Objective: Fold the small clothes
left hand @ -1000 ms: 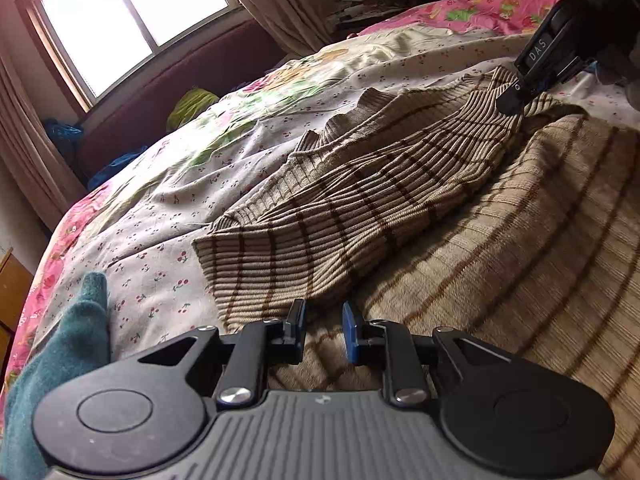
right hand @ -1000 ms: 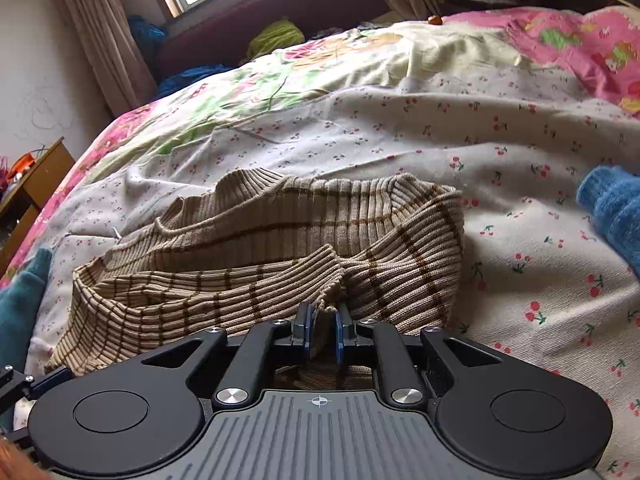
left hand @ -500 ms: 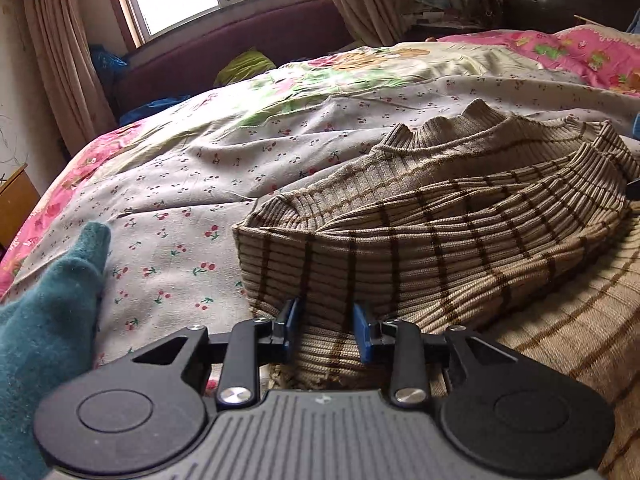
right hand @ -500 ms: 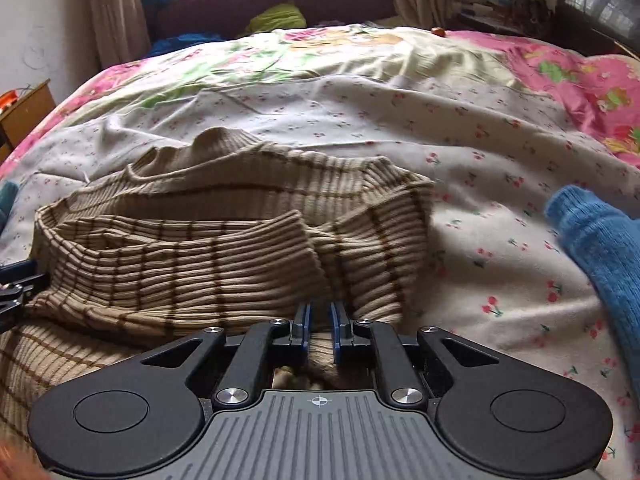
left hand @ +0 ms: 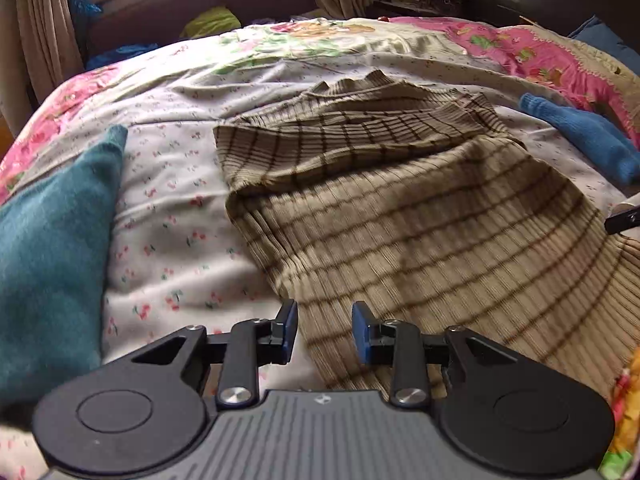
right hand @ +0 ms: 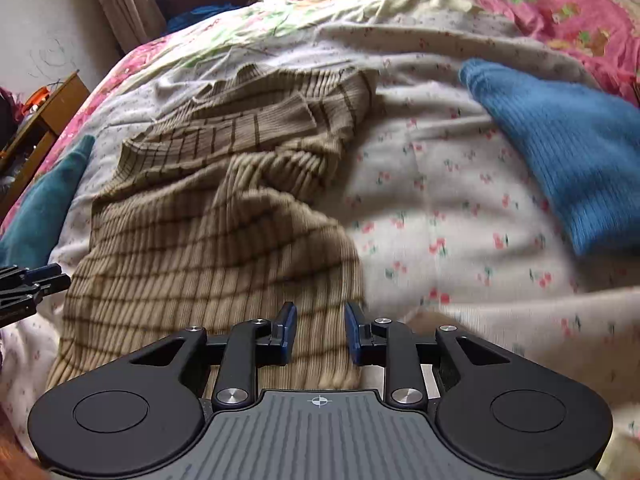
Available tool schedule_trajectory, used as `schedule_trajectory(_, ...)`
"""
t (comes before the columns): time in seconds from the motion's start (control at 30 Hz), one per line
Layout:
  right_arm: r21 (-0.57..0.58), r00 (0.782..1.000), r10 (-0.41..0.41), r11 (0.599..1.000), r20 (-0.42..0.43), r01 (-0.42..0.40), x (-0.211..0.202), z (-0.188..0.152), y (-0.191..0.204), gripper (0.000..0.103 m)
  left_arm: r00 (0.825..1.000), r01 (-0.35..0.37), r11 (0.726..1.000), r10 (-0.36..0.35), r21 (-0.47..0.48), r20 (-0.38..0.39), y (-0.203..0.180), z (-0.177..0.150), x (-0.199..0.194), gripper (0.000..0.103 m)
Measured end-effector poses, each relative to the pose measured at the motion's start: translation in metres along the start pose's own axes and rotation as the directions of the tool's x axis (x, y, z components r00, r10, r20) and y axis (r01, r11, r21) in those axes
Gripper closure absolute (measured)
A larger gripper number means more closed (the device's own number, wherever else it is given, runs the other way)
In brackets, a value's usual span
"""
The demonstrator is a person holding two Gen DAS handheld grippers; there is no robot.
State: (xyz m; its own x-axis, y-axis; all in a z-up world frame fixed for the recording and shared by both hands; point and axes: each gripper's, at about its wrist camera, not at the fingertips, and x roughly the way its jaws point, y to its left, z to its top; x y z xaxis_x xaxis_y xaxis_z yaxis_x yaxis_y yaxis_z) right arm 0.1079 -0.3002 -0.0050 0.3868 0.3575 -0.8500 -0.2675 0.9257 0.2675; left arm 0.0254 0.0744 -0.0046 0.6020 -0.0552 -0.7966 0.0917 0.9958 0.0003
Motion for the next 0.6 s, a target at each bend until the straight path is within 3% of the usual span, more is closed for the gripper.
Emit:
schedule_trajectory(0.13, 0.011, 0.999, -0.029, 1.0, -0.029, 0.029, -0.009, -0.026, -0.001, 0.069, 0.994, 0.08, 0.992, -0.087, -0.102, -0.069, -0.009, -0.024, -0.014, 0.06)
schedule_trajectory(0.37, 0.062, 0.999, 0.01, 0.998, -0.043, -0.007, -0.025, -0.042, -0.009, 0.069, 0.981, 0.129, 0.987, -0.142, -0.1, -0.13, -0.036, -0.041, -0.034, 0.06)
schedule_trajectory(0.5, 0.084, 0.999, 0.022, 0.996, -0.043, -0.018, -0.025, -0.043, -0.01, 0.069, 0.979, 0.075, 0.996, -0.084, -0.058, -0.187, -0.041, -0.041, -0.037, 0.06)
schedule_trajectory(0.6, 0.085, 0.998, 0.042, 0.996, -0.041, -0.038, -0.025, -0.043, -0.01, 0.067, 0.978, 0.059, 0.992, -0.079, -0.108, -0.192, -0.033, -0.037, -0.039, 0.06)
